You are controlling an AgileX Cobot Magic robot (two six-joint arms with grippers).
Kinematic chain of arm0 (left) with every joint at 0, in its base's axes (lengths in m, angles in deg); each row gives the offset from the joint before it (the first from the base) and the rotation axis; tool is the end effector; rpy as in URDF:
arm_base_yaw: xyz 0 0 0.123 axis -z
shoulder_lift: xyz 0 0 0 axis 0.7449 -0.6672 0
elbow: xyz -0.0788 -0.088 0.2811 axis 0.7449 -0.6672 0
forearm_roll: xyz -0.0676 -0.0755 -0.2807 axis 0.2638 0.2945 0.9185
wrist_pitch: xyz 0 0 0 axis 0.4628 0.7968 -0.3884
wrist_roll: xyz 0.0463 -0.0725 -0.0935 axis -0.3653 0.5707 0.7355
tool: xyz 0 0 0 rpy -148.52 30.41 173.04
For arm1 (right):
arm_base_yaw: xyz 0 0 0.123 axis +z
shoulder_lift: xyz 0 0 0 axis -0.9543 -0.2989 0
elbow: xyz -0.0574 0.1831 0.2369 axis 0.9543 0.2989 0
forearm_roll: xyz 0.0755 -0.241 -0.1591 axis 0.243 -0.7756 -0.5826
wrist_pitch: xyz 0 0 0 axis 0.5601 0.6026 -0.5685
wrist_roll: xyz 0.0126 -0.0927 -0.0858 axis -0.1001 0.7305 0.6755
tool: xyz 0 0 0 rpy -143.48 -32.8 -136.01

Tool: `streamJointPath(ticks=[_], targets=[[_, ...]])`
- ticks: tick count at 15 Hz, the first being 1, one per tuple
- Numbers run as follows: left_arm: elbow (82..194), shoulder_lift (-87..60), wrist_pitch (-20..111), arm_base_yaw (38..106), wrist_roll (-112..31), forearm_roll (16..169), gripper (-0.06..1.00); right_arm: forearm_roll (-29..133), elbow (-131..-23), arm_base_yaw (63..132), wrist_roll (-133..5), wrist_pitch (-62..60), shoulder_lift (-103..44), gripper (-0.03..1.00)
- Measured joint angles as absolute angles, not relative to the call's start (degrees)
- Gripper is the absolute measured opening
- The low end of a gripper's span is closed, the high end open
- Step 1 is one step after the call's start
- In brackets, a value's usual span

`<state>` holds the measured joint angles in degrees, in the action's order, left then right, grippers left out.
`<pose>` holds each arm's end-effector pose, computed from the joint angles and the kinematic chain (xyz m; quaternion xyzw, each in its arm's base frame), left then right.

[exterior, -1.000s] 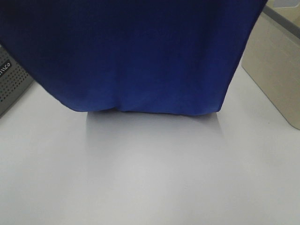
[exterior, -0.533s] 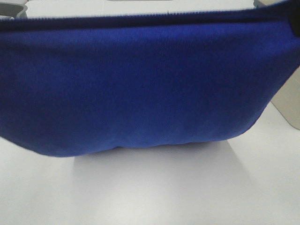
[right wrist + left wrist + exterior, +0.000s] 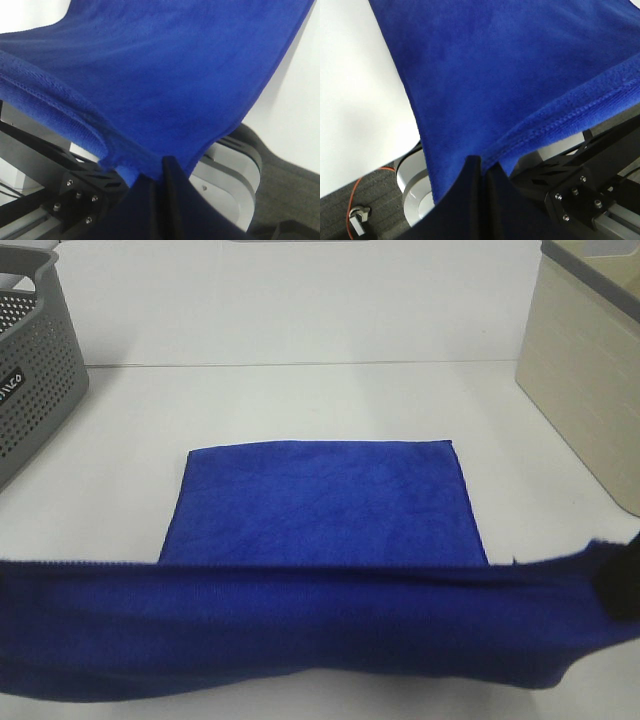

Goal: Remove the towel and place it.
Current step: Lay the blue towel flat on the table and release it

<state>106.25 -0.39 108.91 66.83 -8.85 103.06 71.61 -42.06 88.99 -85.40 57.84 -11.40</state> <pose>0.1896 -0.1142 0.2715 0.1226 0.9635 -0.2160 0.1003 0.1723 0.1067 0.2767 -0.0945 0.9581 0.2456 0.1133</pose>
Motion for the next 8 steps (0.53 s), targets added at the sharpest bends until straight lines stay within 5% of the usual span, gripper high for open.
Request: streamJointPath(ticks=[8], targets=[[91.58, -0.28, 108.91, 66.43, -10.11, 110.05, 0.00, 73.84, -30.32, 88.71, -85.91, 57.78, -15.53, 0.02]])
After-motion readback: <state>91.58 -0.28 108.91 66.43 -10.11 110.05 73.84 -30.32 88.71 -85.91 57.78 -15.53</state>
